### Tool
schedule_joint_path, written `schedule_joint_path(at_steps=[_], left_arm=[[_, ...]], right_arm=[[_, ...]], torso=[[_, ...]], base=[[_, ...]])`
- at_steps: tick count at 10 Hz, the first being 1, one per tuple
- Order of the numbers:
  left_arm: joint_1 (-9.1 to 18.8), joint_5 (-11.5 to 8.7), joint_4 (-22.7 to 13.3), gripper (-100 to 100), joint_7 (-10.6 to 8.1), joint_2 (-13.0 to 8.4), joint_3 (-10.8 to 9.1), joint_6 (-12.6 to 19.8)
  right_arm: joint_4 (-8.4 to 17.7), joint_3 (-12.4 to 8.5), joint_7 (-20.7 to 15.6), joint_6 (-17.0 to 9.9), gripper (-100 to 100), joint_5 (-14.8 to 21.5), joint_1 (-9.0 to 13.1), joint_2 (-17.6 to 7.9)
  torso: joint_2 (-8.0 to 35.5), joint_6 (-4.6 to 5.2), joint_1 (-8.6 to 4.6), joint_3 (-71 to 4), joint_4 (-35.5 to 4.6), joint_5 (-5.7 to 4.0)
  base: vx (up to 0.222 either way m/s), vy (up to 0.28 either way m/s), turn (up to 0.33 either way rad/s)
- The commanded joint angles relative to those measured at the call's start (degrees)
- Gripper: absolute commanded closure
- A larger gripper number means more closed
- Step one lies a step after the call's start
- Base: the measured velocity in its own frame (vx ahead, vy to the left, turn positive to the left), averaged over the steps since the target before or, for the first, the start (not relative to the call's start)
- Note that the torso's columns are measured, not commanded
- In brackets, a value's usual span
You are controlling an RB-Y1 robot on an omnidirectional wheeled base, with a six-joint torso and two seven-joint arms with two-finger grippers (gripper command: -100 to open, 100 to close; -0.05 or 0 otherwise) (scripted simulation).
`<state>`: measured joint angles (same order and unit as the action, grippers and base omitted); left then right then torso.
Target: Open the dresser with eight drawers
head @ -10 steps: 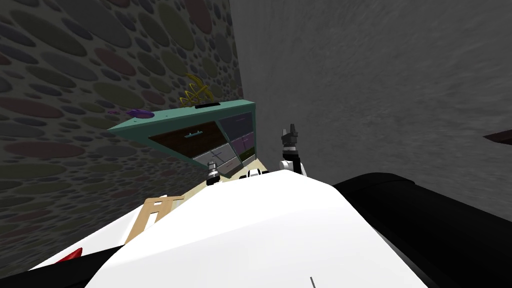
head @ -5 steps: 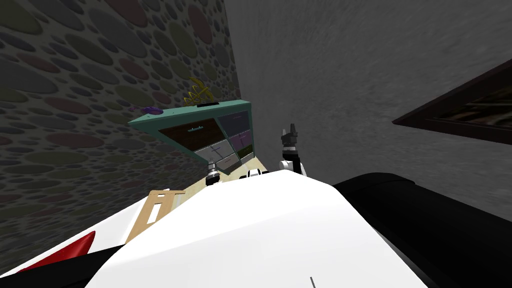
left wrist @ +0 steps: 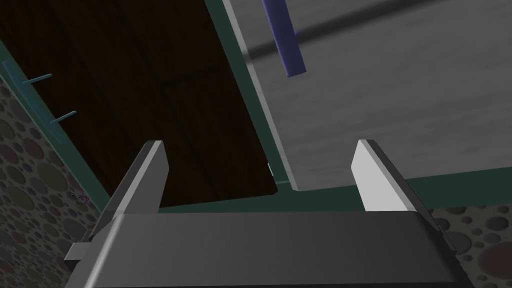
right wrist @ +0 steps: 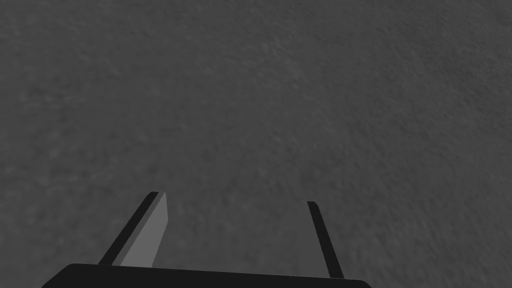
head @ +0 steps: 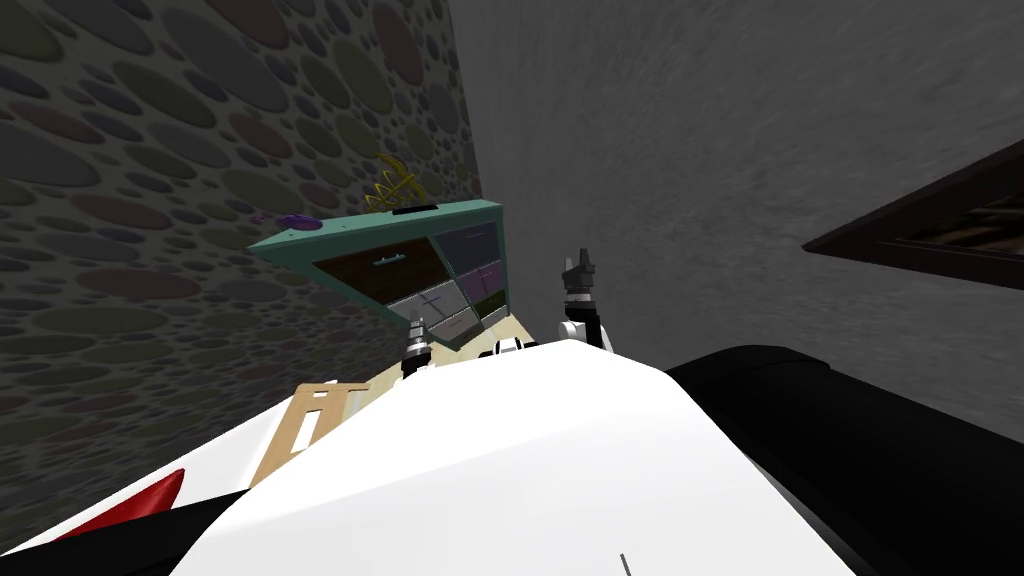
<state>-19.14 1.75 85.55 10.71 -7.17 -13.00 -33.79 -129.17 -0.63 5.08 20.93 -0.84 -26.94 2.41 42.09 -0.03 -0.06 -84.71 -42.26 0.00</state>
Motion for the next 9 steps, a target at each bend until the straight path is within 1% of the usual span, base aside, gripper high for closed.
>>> schedule_joint_path(at_steps=[1,3,5,6,7,8,9], left_arm=[[0.8,-0.3,0.4,-100,-0.29,-0.1,-0.41,2.2],[1.1,-0.4,0.3,-100,-0.37,3.3,-0.50,2.7],[1.1,-0.4,0.3,-100,-0.39,5.3,-0.52,2.9],[0.9,-0.4,0.6,-100,-0.42,4.5,-0.49,2.9],[1.0,-0.6,2.3,-100,-0.68,4.3,-0.73,4.7],[1.0,-0.7,2.9,-100,-0.77,4.2,-0.83,5.5],[0.9,-0.6,2.5,-100,-0.67,4.4,-0.73,4.8]], right_arm=[[0.0,0.0,0.0,0.0,0,0.0,-0.1,0.0],[0.1,0.1,0.0,0.0,0,0.0,-0.2,0.0],[0.2,0.2,0.0,0.0,0,0.0,-0.4,0.0],[0.2,0.2,0.0,0.0,0,0.0,-0.5,0.0],[0.2,0.3,0.0,0.0,0,0.0,-0.5,0.0],[0.3,0.3,0.0,0.0,0,0.1,-0.6,0.0],[0.3,0.3,0.0,0.0,0,0.1,-0.6,0.0]], torso=[[-0.2,-0.01,0.04,-0.1,0.0,0.02],[-0.2,-0.04,-0.07,-0.2,0.0,0.01],[0.1,-0.04,-0.14,0.0,0.0,-0.02],[0.2,-0.01,-0.11,0.1,-0.1,-0.01],[0.2,0.02,-0.05,0.1,-0.1,-0.01],[0.0,0.03,0.03,0.0,0.0,0.02],[-0.1,0.01,0.09,-0.1,0.0,0.03]], base=[[0.145,0.052,-0.012],[0.107,0.032,-0.004],[0.028,0.012,0.002],[0.000,0.000,0.000],[0.046,0.024,-0.027],[0.088,0.042,-0.029],[0.038,0.022,-0.009]])
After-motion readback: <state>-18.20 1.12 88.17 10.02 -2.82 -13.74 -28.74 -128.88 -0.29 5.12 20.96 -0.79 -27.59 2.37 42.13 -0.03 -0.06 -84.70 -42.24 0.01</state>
